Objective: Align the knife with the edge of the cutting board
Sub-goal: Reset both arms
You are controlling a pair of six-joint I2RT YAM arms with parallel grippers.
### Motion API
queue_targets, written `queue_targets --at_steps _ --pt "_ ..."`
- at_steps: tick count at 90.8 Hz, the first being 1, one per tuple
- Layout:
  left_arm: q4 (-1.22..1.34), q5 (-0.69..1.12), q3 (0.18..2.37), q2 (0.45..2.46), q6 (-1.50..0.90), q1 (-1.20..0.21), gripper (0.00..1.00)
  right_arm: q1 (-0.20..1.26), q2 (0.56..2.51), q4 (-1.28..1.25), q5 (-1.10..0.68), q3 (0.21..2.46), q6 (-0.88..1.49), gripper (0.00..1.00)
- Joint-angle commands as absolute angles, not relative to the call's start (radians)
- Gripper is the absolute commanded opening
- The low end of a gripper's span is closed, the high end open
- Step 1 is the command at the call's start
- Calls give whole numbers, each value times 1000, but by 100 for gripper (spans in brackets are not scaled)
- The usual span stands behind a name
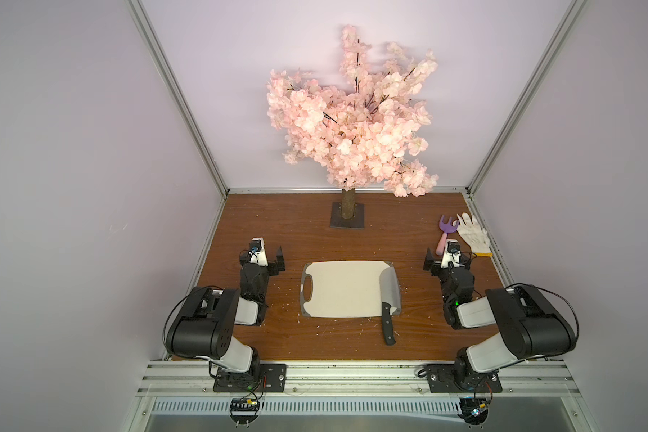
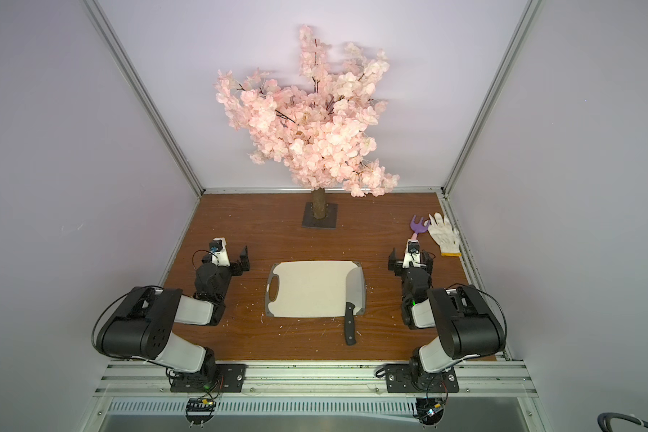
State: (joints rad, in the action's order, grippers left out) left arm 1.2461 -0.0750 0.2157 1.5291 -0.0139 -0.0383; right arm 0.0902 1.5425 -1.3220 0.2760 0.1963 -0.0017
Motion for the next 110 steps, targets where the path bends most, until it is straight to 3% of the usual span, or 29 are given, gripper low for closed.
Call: queue_targets --at_steps 1,110 --pt "1238 -83 223 1525 -17 -22 99 89 1539 -1358 291 195 15 100" --pt "1238 -83 222 1526 -17 -22 99 87 1539 -1354 291 197 17 99"
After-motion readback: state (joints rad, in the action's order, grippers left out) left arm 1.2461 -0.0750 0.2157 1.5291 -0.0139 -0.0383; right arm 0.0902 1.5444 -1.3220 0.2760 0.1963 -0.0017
